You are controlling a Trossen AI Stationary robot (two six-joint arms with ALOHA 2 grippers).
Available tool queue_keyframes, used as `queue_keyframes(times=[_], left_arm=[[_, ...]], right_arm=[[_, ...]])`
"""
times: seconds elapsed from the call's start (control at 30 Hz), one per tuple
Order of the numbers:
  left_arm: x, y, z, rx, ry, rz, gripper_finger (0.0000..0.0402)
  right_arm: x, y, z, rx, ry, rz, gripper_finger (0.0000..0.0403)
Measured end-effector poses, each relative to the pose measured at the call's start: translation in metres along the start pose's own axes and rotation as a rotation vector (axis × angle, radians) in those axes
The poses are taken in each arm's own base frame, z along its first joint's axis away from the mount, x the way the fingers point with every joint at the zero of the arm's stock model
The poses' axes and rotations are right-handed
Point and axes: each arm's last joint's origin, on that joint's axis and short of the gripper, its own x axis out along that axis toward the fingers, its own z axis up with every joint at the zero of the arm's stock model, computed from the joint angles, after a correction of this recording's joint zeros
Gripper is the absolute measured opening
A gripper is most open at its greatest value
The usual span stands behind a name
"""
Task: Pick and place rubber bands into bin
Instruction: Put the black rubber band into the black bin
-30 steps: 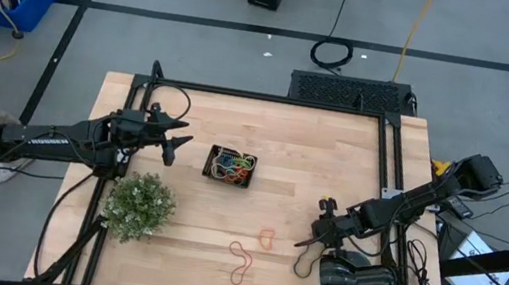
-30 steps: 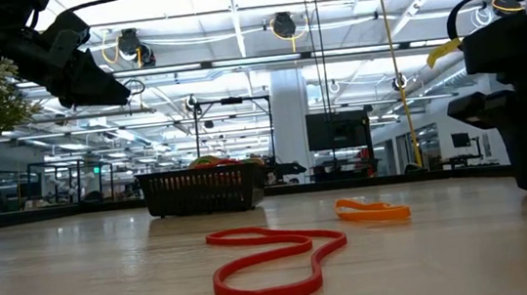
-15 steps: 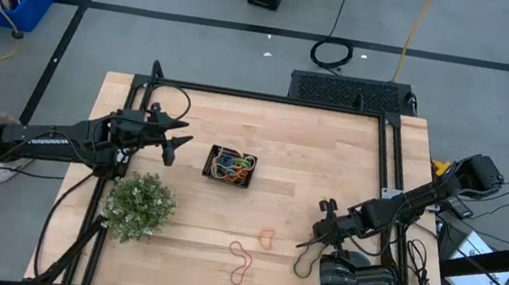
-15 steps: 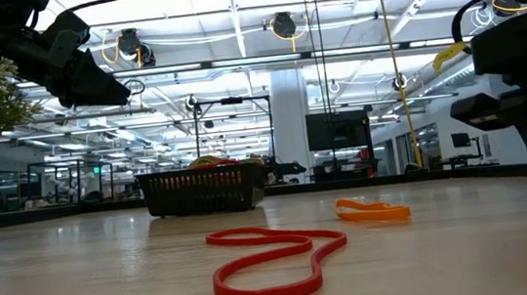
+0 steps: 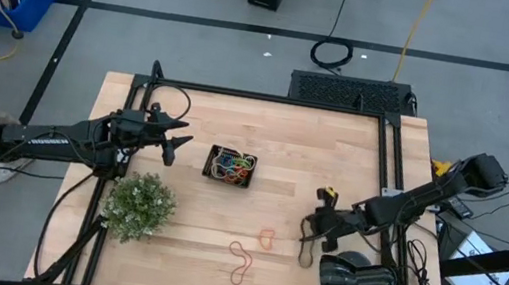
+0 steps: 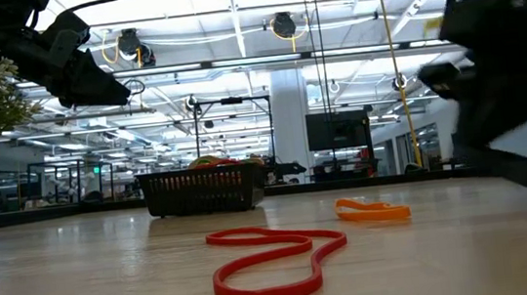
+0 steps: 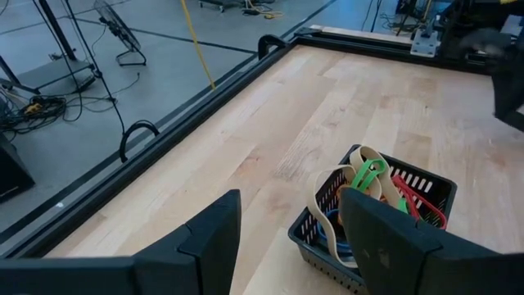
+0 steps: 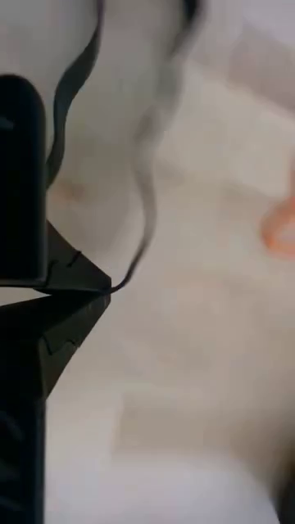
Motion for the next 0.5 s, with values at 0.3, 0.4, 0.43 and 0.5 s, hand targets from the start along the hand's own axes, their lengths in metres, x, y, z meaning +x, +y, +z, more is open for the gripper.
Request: queue_keyframes(times=[0.3,0.4,0.43,0.5], left_arm=[[0.000,0.000,0.000,0.000,0.000,0.000,0.0216],[0.000,0.000,0.000,0.000,0.000,0.000,0.0216],[0.000,0.000,0.000,0.000,0.000,-0.001,0.0216],[0.000,0.000,0.000,0.000,-0.002,0.000,0.0216]], right_arm=[[-0.021,-0.029,0.038,-0.160,-0.342,-0.344,0.0001],[-0.028,-0.040,0.051,-0.242,-0.445,-0.440,0.0001],[-0.030,-0.044,0.054,-0.263,-0.472,-0.476,0.0001],[-0.033,-0.054,0.059,-0.303,-0.508,-0.553,0.0001]])
